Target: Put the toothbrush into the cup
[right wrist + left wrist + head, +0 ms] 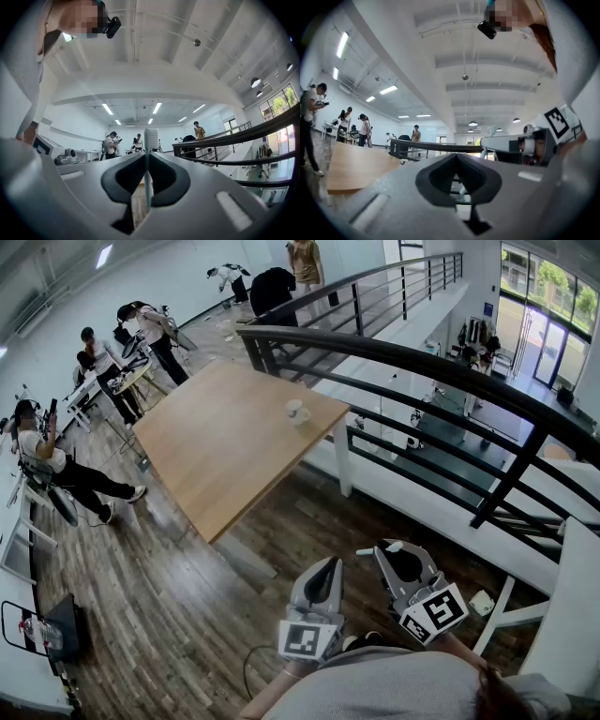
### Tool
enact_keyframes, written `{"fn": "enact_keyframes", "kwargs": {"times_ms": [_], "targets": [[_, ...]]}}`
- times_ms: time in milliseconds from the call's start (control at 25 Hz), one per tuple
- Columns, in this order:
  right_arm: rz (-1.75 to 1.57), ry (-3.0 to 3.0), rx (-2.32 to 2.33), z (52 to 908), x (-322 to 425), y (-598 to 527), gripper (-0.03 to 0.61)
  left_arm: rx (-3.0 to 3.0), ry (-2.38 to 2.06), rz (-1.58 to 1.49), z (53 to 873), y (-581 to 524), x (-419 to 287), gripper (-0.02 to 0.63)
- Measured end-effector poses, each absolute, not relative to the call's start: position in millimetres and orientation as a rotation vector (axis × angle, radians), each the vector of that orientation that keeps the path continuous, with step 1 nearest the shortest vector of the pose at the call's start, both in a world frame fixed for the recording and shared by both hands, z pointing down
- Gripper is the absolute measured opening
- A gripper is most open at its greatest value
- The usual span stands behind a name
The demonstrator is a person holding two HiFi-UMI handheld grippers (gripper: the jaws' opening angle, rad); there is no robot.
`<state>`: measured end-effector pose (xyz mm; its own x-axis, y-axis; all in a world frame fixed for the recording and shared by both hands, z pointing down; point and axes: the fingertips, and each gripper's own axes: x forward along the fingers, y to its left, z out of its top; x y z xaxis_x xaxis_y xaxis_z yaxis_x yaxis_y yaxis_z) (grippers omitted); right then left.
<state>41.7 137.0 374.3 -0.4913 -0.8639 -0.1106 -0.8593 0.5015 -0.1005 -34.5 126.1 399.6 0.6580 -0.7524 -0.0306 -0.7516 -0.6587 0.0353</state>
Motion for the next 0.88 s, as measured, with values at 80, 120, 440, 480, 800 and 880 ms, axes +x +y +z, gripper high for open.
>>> {"fn": "enact_keyframes", "kwargs": {"times_ms": [80, 120, 440, 480, 800, 880], "targets": [[-0.039, 2.595, -1.49, 372, 37, 136, 0.025, 2.867, -1.27, -0.077, 399, 127, -35, 0.005], [-0.033, 2.598, -1.486, 371, 35, 136, 0.025, 2.871, -1.266, -0.077, 399, 127, -35, 0.005], [-0.049, 2.584, -1.459, 373, 35, 141, 0.025, 2.861, -1.264, -0.097, 403, 134, -34, 0.005], [-0.049, 2.578, -1.454, 372, 36, 140, 0.025, 2.86, -1.266, -0.096, 403, 134, -33, 0.005], [-0.024, 2.578, -1.427, 368, 48, 145, 0.025, 2.875, -1.277, -0.122, 397, 138, -17, 0.005], [-0.021, 2.578, -1.42, 370, 52, 147, 0.025, 2.872, -1.293, -0.13, 399, 141, -13, 0.005]]}}
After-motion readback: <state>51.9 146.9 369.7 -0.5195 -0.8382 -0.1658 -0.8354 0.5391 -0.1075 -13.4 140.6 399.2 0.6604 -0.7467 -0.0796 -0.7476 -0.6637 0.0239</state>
